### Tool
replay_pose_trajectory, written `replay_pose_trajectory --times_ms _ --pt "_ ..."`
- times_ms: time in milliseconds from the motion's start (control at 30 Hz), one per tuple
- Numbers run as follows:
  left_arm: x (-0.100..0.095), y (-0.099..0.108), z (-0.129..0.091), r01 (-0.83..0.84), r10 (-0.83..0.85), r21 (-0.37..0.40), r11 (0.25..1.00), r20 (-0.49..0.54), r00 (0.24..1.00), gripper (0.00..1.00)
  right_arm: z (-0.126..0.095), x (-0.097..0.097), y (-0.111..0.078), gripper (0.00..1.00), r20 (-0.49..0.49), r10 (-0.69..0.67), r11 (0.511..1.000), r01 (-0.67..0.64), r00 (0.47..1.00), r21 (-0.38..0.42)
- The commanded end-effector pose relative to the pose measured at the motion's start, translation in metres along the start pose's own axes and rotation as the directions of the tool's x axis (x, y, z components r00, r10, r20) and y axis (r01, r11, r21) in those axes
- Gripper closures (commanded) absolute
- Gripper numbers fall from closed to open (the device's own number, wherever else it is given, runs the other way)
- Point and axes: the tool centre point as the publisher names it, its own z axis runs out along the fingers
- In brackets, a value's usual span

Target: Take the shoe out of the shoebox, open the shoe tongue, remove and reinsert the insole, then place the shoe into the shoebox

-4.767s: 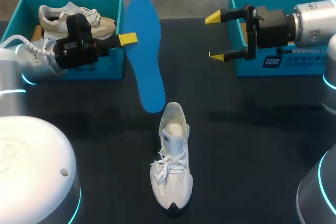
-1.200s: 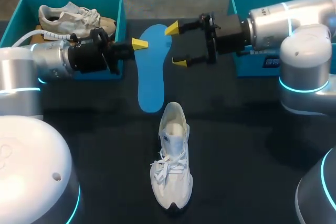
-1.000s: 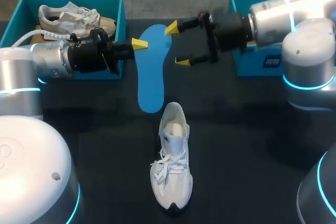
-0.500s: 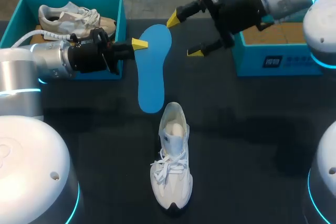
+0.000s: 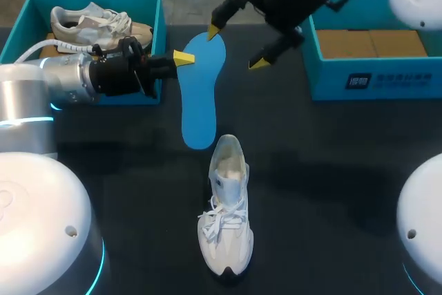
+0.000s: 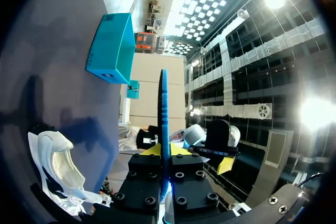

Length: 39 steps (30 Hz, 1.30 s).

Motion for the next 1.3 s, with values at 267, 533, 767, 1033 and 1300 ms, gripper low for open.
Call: replay_pose_trajectory --times_ms 267,533,767,1033,1300 --pt "0.001 0.000 0.000 0.001 0.000 -0.001 1.000 0.004 1.000 1.00 0.005 0.016 -0.002 0.00 0.379 -0.023 0.999 0.030 0.925 -0.011" --pt "0.001 0.000 0.000 0.001 0.000 -0.001 1.000 0.004 1.000 1.00 0.011 0.041 -0.010 0.00 0.413 -0.097 0.993 0.114 0.905 -0.017" --pt "0.001 0.000 0.000 0.001 0.000 -0.001 1.000 0.004 1.000 1.00 0.028 0.057 -0.007 0.00 0.505 -0.124 0.990 0.141 0.854 0.004" --pt "0.001 0.000 0.000 0.001 0.000 -0.001 1.000 0.004 1.000 1.00 0.040 0.061 -0.005 0.00 0.546 -0.129 0.988 0.152 0.828 0.004" --pt "0.001 0.000 0.000 0.001 0.000 -0.001 1.000 0.004 1.000 1.00 0.043 0.064 -0.007 0.00 0.560 -0.127 0.986 0.165 0.819 -0.017"
